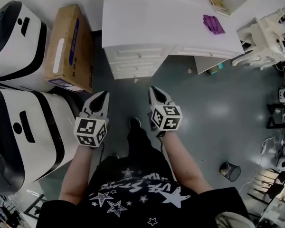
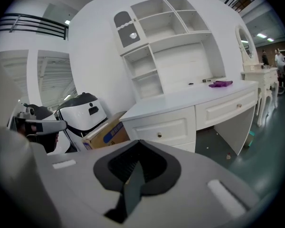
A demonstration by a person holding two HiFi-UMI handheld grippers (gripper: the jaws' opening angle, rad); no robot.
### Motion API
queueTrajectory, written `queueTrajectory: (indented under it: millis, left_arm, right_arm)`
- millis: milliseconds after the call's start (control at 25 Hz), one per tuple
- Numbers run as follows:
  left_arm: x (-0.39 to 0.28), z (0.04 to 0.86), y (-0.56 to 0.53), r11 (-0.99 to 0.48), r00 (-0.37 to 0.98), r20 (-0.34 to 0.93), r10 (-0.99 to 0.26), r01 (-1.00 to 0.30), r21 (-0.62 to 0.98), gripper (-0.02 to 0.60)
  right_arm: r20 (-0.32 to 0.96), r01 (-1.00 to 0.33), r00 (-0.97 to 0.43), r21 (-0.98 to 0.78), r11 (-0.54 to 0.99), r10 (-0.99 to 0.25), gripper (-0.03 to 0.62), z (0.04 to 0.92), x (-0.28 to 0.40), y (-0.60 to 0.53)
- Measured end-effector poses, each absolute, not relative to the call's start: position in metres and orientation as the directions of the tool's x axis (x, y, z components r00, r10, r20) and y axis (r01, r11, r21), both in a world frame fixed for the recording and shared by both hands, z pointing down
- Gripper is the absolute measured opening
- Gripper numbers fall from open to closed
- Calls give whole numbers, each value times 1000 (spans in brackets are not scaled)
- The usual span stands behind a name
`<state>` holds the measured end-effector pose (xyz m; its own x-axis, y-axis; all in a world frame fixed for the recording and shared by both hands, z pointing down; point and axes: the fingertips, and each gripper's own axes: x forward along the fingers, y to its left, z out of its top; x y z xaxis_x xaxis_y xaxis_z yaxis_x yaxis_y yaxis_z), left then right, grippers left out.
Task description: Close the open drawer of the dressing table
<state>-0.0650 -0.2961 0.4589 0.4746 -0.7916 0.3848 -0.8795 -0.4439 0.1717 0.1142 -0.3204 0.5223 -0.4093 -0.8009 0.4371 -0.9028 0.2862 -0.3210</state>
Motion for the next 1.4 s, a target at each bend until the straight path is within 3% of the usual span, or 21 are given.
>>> queueTrajectory:
  millis: [960, 1400]
  left_arm:
    - [-173, 435, -80, -500, 530, 279, -801, -848, 175, 9]
    - [-171, 420, -25, -573, 592, 251, -766, -806, 150, 9]
  right_arm:
    - [340, -913, -403, -220, 345, -850, 3, 464, -11, -103]
    - [289, -945, -321, -162, 284, -902, 3, 423, -12, -24]
